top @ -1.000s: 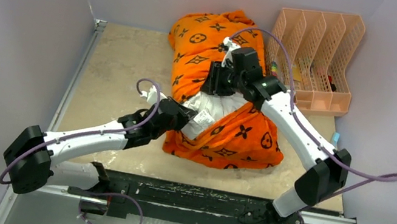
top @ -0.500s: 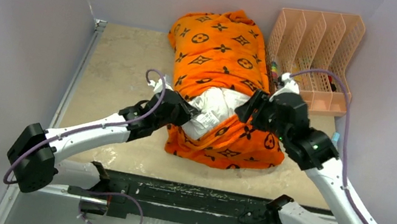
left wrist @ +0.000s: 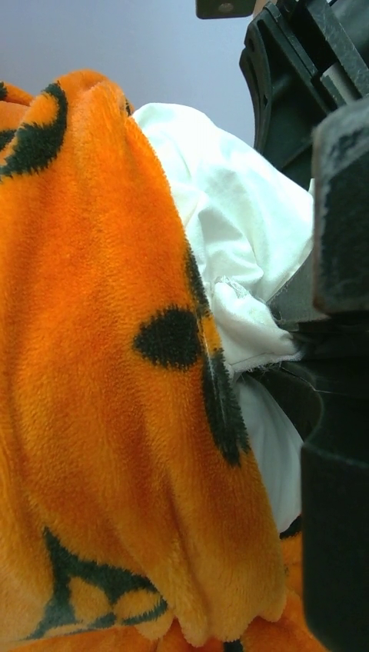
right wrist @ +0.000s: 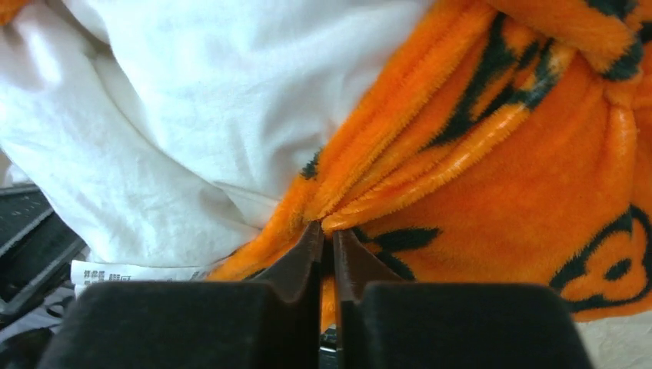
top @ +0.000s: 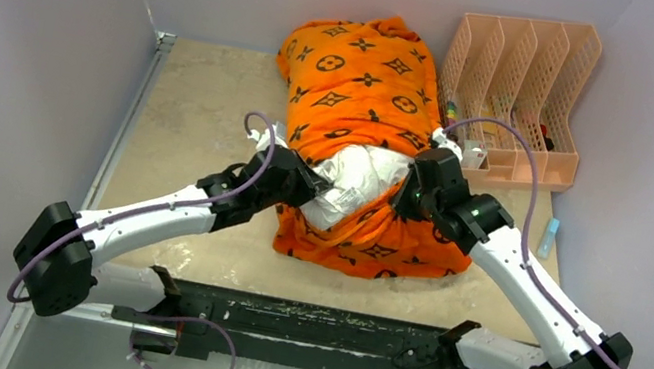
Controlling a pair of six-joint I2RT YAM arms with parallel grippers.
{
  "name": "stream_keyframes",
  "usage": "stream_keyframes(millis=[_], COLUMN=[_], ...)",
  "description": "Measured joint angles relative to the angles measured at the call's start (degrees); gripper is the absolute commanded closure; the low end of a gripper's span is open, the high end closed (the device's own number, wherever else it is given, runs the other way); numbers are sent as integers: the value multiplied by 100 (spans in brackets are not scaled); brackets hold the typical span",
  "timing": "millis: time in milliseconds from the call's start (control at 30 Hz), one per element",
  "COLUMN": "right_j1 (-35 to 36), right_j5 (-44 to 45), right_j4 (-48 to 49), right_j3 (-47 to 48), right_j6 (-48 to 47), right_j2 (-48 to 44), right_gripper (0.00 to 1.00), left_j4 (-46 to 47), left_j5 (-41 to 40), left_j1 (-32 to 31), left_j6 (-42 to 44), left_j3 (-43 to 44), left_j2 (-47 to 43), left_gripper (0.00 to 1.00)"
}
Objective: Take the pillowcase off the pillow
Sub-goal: Remove the pillow from the pillowcase.
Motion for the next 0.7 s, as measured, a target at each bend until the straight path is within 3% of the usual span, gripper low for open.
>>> stream_keyframes(millis=[133, 200, 367, 500, 700], right_j1=[-4, -4, -4, 7, 15], right_j5=[151, 223, 291, 44, -586], right_j4=[-74, -48, 74, 339, 1268], right_j3=[-46, -240, -1257, -2011, -2920], right_j6=[-4, 33, 422, 940, 1628], right_j2=[-118, -243, -916, -1373, -1473], right_gripper=[100, 100, 100, 100, 100], left_j4=[-83, -243, -973, -1729, -2323], left_j5=[76, 551, 1926, 2761, 3685], left_j1=[66, 369, 1838, 2699, 3757], left_j6=[11, 50, 326, 704, 831], left_j3=[61, 199, 774, 1617, 1932], left_j2=[0, 26, 127, 404, 463], left_gripper=[100, 100, 100, 100, 100])
